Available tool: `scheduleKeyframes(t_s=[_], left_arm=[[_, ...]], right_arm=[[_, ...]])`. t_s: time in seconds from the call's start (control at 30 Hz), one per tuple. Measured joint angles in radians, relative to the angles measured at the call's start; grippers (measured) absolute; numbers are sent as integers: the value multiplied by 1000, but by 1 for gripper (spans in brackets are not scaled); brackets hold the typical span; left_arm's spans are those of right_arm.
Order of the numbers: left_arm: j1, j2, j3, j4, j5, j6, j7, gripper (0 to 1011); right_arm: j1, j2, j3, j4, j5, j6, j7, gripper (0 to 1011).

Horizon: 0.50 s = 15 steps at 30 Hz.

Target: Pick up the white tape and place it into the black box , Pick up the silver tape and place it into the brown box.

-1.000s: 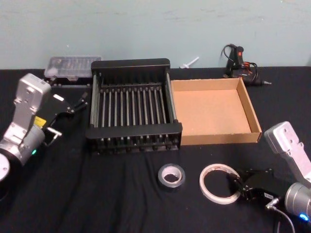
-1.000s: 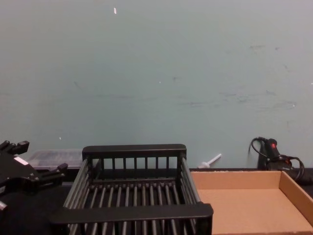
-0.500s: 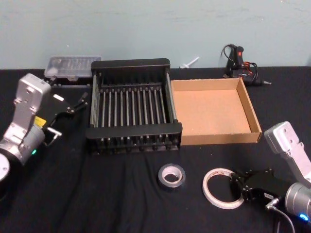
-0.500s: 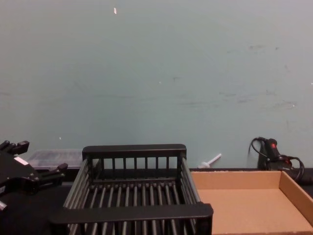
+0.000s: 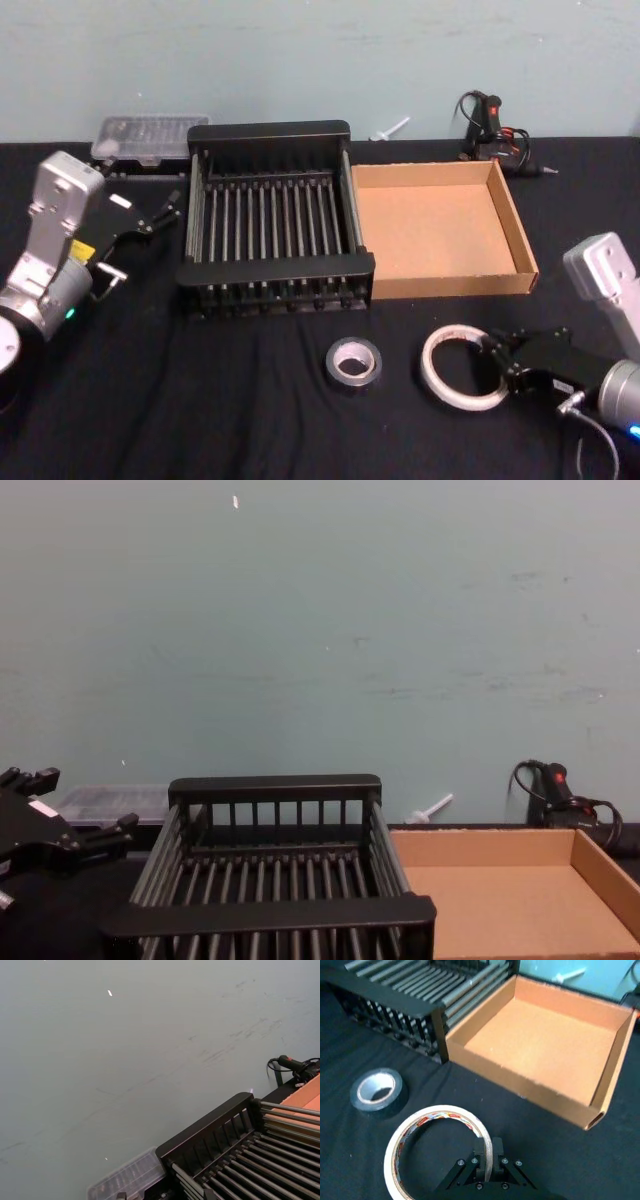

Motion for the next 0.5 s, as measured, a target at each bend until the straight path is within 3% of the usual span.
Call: scheduleKeyframes(t_s=[0.3,0.5], left_arm=[[0,0,0,0,0,0,0,1001],[0,0,0,0,0,0,0,1001]], right_arm=[[9,17,44,-24,19,-40,12,95],[47,19,60,-12,22,-57,11,95]])
